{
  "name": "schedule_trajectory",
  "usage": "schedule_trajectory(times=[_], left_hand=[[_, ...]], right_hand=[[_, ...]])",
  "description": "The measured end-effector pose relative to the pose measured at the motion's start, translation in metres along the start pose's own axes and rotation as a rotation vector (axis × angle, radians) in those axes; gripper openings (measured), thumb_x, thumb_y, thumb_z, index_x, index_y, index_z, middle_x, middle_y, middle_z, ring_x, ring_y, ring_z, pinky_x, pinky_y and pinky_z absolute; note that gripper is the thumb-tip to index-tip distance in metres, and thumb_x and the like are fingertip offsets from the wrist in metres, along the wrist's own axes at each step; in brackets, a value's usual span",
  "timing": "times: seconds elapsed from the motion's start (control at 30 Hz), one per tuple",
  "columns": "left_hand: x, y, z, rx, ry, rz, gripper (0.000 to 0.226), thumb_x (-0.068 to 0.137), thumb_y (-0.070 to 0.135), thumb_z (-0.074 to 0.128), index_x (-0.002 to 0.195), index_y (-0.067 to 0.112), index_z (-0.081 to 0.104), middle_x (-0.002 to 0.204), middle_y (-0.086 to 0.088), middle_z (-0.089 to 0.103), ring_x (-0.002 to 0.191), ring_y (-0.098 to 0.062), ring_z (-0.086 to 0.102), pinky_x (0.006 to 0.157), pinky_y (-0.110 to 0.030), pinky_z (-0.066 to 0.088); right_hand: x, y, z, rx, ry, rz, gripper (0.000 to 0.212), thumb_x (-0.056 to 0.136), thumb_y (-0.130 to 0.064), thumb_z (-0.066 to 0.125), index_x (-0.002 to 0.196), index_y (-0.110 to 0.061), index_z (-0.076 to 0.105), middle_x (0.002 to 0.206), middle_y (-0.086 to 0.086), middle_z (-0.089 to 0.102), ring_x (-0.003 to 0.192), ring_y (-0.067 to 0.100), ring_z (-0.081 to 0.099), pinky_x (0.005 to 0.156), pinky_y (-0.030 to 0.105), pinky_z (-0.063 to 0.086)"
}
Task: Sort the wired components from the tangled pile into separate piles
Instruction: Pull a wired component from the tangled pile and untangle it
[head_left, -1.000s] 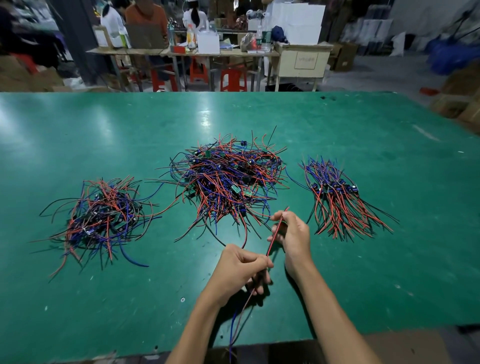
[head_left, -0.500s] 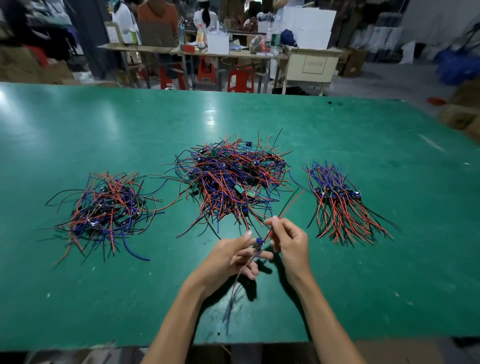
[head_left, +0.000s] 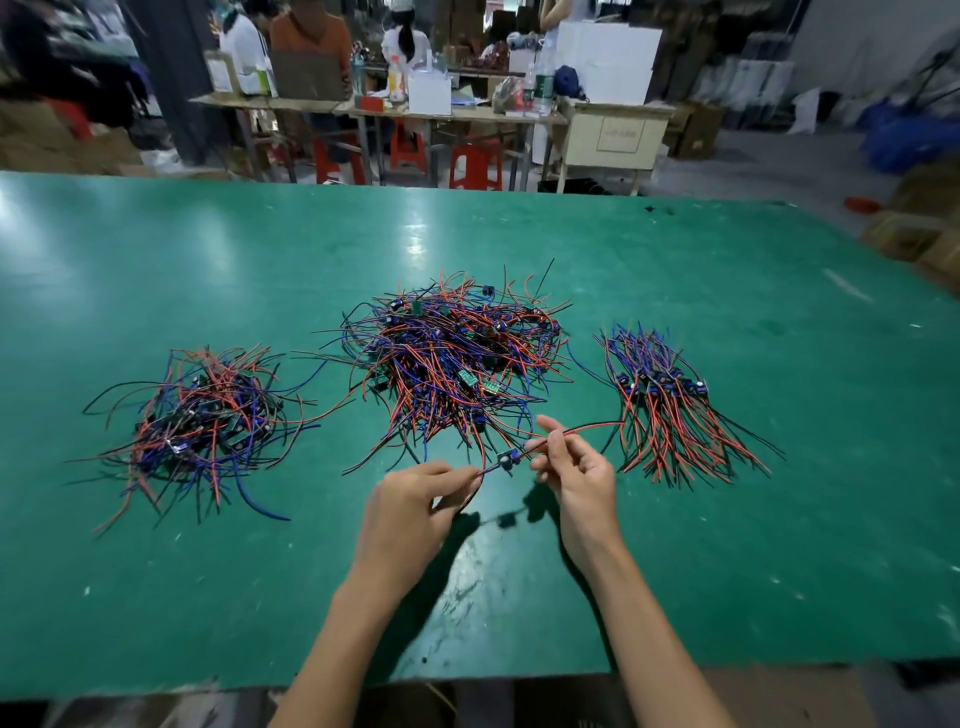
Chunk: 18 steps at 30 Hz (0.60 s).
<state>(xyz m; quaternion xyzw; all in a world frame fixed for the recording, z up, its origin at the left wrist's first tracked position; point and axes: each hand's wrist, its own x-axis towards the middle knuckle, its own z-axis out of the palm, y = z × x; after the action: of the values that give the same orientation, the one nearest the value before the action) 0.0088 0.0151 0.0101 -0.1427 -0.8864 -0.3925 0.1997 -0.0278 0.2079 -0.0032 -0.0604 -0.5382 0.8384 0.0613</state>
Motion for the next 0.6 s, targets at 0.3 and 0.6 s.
schedule_trajectory(times=[0.3,0.6], left_hand=[[-0.010,0.003,0.019,0.318,0.296,0.262,0.017,0.085,0.021,0.074,0.101,0.022,0.081,0.095,0.008,0.076,0.065,-0.021,0.062,0.059,-0.034,0.044],[-0.008,0.003,0.020,0.028,0.249,-0.055,0.009,0.090,0.036,0.075,0.088,0.028,0.078,0.076,0.013,0.058,0.067,-0.009,0.053,0.060,-0.027,0.040]], right_hand=[[0.002,-0.006,-0.010,0.207,-0.072,0.123,0.035,0.087,-0.020,0.066,0.120,-0.012,0.069,0.100,0.007,0.077,0.068,0.003,0.065,0.069,0.014,0.055],[0.005,-0.001,-0.007,0.246,0.048,0.106,0.027,0.079,-0.023,0.073,0.103,-0.010,0.071,0.086,0.003,0.076,0.060,0.001,0.060,0.063,0.011,0.053]])
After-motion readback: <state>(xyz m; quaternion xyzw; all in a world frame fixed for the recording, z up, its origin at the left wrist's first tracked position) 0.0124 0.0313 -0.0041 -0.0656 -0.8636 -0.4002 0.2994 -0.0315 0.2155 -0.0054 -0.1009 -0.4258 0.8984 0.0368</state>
